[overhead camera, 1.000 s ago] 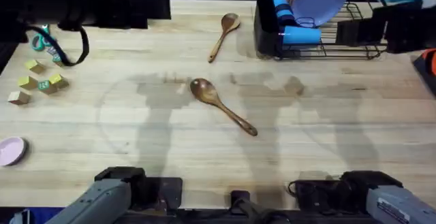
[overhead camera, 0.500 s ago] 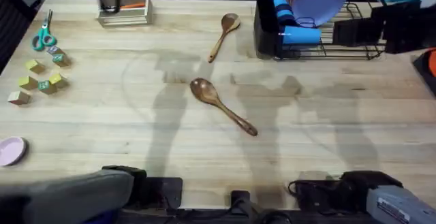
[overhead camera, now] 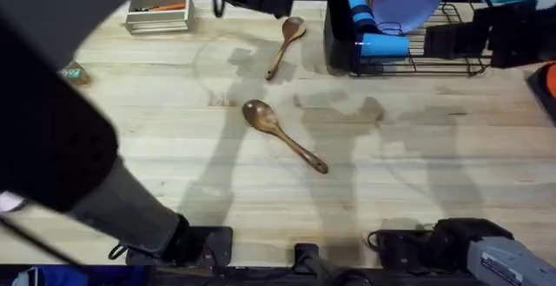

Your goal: Pick up the spoon on the table one by one and put them onto the rack

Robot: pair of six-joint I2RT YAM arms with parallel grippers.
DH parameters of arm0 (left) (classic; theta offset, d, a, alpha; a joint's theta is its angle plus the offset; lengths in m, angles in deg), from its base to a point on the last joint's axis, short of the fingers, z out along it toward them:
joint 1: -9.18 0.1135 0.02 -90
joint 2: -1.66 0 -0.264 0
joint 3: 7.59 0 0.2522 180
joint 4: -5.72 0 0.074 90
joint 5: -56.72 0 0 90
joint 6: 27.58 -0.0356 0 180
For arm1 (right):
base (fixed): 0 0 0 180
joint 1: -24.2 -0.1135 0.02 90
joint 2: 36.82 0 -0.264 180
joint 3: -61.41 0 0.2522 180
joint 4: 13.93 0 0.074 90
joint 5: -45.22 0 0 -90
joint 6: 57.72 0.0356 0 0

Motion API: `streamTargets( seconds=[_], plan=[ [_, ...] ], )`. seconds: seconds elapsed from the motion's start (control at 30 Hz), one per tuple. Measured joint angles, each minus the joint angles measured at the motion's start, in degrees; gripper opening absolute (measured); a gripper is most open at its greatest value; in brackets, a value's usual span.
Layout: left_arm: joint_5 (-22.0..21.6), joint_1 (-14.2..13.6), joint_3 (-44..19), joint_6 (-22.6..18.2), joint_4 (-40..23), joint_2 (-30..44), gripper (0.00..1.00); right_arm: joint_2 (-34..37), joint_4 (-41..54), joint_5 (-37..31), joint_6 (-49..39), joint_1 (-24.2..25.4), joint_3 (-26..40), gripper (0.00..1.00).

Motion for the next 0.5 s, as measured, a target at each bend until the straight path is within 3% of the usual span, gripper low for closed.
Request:
streamTargets(
  seconds=[0.27,0.5],
  plan=[
    [0.02,-3.17,0.0,0.0,4.24,7.36,0.993,0.0,0.0,0.0,0.22,0.0,0.02,0.996],
    [0.5,-3.56,0.0,0.0,4.21,12.25,0.994,2.06,-0.04,0.0,0.22,0.0,0.17,0.996]
  ],
)
